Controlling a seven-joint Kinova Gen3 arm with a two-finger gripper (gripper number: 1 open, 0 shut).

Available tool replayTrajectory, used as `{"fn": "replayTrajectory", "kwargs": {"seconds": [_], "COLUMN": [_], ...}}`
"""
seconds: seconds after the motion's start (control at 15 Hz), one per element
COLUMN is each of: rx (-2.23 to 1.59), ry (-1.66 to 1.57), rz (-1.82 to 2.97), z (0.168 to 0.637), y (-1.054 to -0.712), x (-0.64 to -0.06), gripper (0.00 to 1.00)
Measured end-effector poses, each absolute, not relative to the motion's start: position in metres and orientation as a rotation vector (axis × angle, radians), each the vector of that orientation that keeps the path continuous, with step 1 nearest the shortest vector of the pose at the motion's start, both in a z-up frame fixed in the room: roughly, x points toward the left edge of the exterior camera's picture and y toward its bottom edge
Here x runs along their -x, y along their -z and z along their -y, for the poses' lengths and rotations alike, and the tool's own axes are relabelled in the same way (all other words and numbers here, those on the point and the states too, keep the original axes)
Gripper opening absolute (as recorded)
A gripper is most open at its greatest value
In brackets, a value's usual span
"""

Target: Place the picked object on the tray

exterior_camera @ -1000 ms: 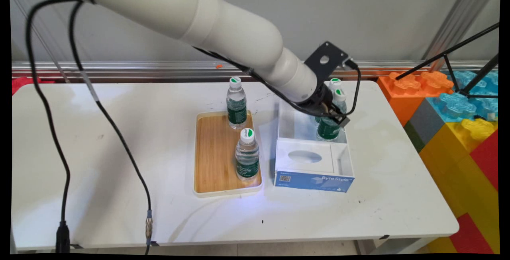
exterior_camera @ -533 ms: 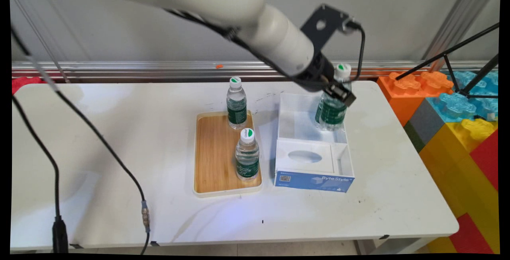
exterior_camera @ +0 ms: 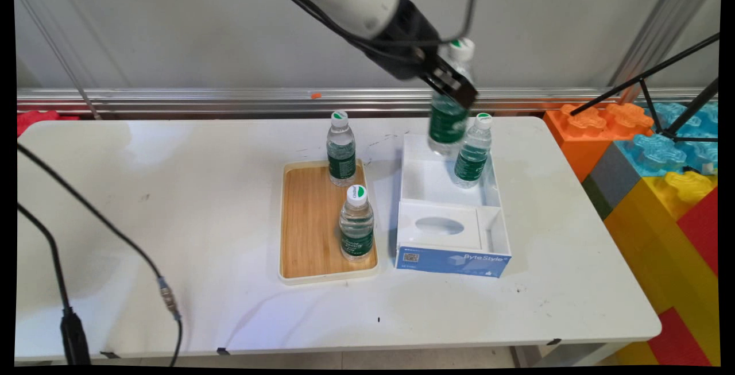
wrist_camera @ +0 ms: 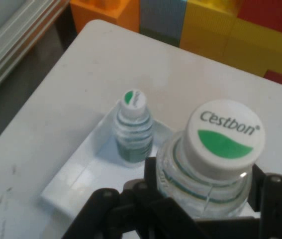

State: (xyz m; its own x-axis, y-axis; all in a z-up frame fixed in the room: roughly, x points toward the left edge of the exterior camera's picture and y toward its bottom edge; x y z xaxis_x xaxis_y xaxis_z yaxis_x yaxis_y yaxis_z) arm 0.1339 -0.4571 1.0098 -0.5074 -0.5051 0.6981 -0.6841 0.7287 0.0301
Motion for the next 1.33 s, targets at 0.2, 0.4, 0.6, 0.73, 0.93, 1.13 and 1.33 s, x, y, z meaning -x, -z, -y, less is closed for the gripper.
{"fn": "replayTrajectory", "kwargs": {"seconds": [0.2,0.4,0.6,0.73,0.93,1.13,1.33], "rx": [-0.915,-0.941,-0.964,-0.959,-0.93,-0.874,-0.798], "ry": [-0.33,-0.349,-0.346,-0.322,-0.284,-0.259,-0.232], "rz": [2.235,2.255,2.283,2.307,2.331,2.341,2.35], "z": [0.454,0.454,0.451,0.447,0.442,0.444,0.45], "y": [-1.025,-1.036,-1.033,-1.022,-1.001,-0.975,-0.946], "x": [-0.164,-0.206,-0.252,-0.284,-0.329,-0.363,-0.386], "gripper": [0.0,0.0,0.0,0.0,0.0,0.0,0.0]}}
